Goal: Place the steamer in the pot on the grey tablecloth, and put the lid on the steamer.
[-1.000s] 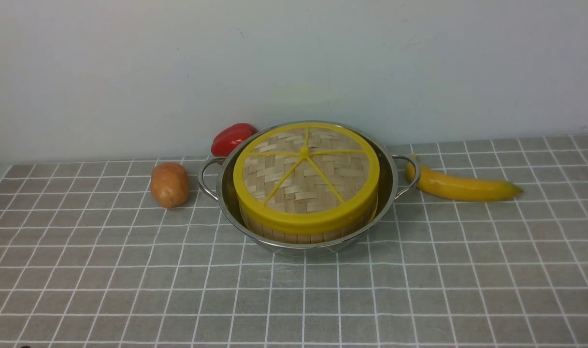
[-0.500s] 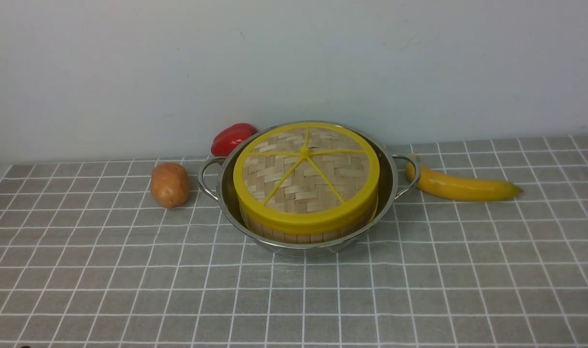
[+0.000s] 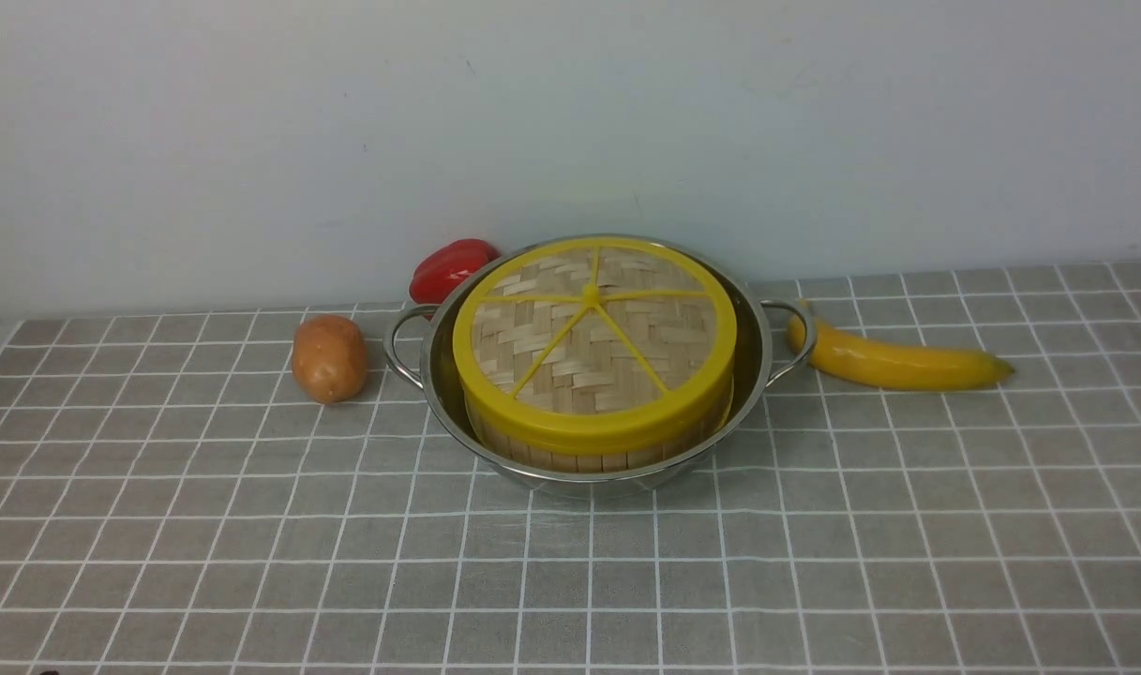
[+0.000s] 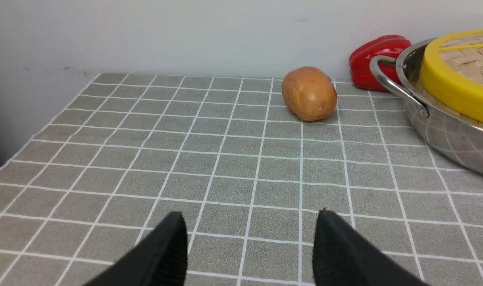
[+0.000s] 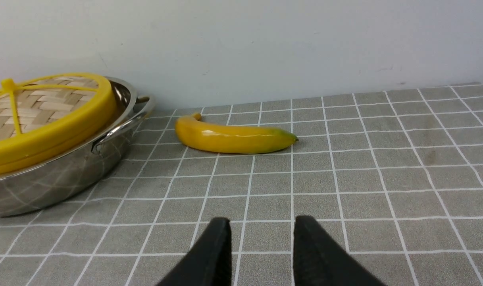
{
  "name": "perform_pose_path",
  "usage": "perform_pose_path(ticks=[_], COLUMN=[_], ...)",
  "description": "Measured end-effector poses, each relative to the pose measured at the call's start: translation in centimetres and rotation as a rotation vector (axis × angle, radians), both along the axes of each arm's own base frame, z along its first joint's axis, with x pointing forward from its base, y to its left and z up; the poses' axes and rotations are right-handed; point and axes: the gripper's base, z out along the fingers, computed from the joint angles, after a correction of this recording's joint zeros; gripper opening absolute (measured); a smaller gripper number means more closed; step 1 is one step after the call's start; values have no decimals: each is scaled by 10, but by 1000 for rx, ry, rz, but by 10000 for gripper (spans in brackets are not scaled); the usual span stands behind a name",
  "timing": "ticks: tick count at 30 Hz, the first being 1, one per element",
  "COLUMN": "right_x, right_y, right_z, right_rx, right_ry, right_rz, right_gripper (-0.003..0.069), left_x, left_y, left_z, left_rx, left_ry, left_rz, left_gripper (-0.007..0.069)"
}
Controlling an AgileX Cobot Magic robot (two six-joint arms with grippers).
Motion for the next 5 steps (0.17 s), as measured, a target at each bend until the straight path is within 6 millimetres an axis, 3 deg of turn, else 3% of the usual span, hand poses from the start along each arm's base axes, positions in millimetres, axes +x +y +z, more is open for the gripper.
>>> perform_pose_path(ticks=[5], right_x=[0], right_y=[0], right_z=[0], right_rx=[0], right_ry=[0], right_rz=[0], right_gripper=[242], left_x=[0], left_y=[0], left_z=[0], left_rx=[-1], left_ry=[0], left_rz=[0], left_gripper=[400])
